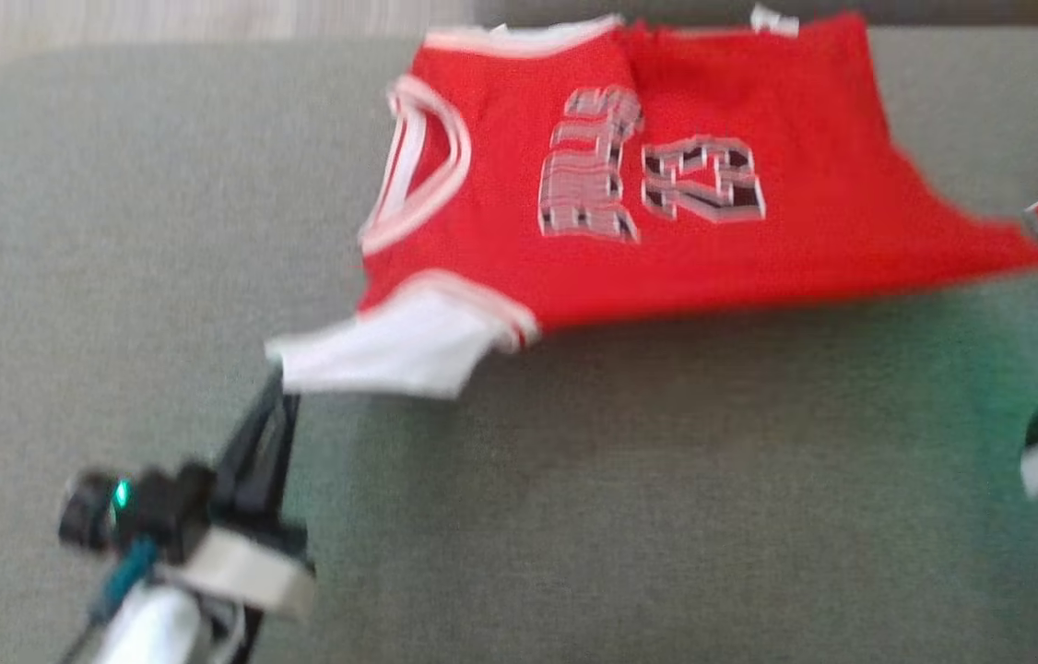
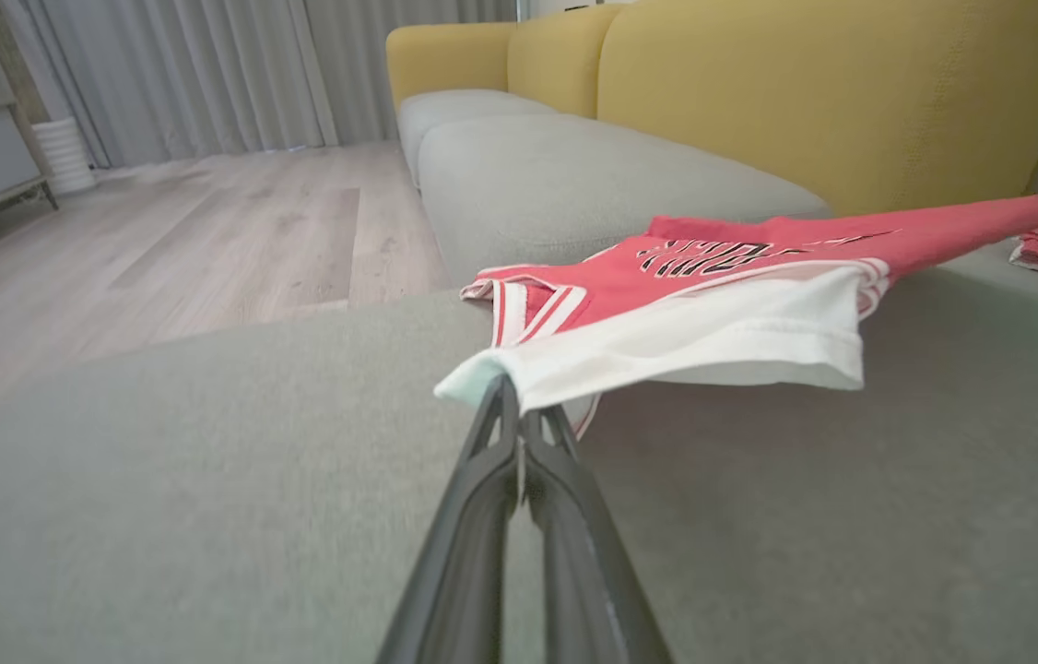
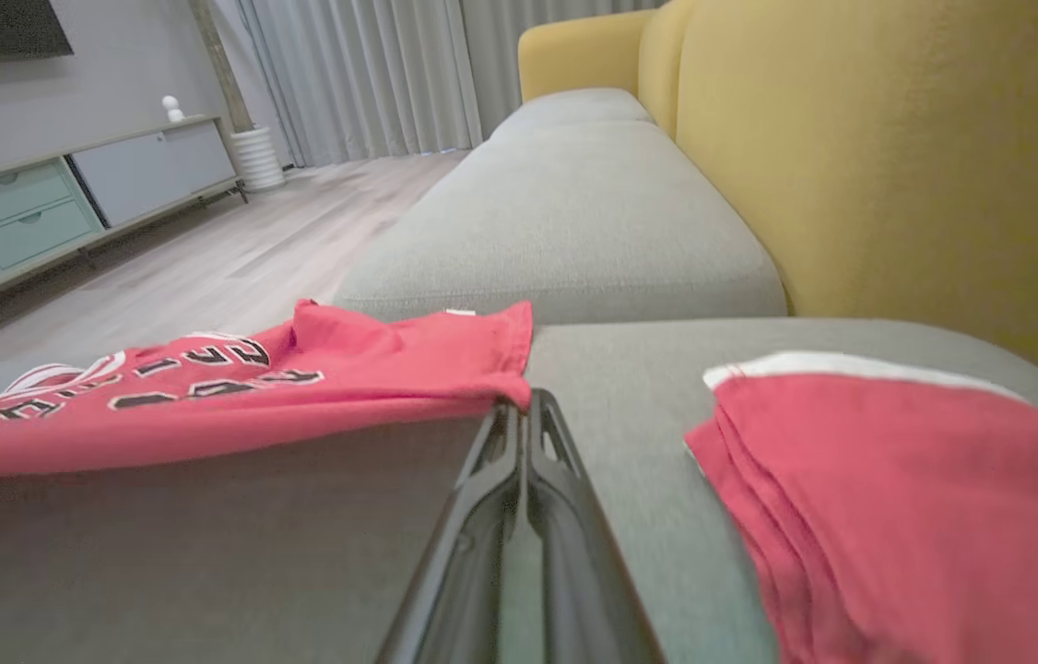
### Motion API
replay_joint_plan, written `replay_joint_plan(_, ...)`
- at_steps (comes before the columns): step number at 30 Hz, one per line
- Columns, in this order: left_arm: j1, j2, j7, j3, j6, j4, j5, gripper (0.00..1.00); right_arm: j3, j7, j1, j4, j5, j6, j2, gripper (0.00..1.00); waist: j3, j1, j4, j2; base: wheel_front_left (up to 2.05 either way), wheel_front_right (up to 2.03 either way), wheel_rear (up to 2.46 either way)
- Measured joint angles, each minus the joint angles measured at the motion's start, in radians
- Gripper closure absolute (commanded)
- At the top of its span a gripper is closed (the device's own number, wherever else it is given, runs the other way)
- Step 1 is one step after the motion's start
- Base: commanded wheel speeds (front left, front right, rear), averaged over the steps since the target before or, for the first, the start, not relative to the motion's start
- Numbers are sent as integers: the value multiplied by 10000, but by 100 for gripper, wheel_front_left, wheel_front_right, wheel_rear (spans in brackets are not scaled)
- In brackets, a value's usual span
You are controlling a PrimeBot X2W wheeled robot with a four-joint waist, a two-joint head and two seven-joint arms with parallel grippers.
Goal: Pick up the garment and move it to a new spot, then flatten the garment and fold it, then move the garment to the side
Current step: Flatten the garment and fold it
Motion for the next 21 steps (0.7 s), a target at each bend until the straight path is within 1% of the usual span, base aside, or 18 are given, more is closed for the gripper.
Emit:
replay_joint_plan(5, 1869, 128, 646, -82, 575, -1087, -303, 100, -397, 362, 2013, -1131, 105, 0, 98, 100, -649, 1, -148, 0, 0, 0, 0)
replay_joint_plan(7, 2562, 207, 940, -96, 817, -1576, -433, 100, -545, 619, 2796, -1670, 81, 0, 242, 100, -842, 1, -214, 0, 0, 0, 0)
replay_joint_plan(9, 3152, 345, 1227, -94, 863, -2056, -579, 100, -750, 853, 3539, -2199, 81, 0, 408, 100, -975, 1, -286, 0, 0, 0, 0)
replay_joint_plan(11, 3550, 491, 1400, -73, 1034, -2468, -698, 100, -1003, 1110, 4139, -2650, 81, 0, 558, 100, -1022, 1, -354, 1, 0, 0, 0)
replay_joint_plan(13, 3691, 533, 1475, -42, 1124, -2731, -769, 100, -1239, 1262, 4457, -2909, 79, 0, 719, 100, -1006, 2, -394, 0, 0, 0, 0)
replay_joint_plan(17, 3472, 516, 1546, 42, 1156, -2815, -809, 100, -1505, 1429, 4405, -3007, 31, 0, 963, 100, -892, 4, -408, 0, 0, 0, 0)
replay_joint_plan(21, 2657, 401, 1530, 58, 1049, -2378, -892, 100, -1494, 1501, 4043, -2719, -6, 0, 1009, 100, -623, 4, -376, 0, 0, 0, 0)
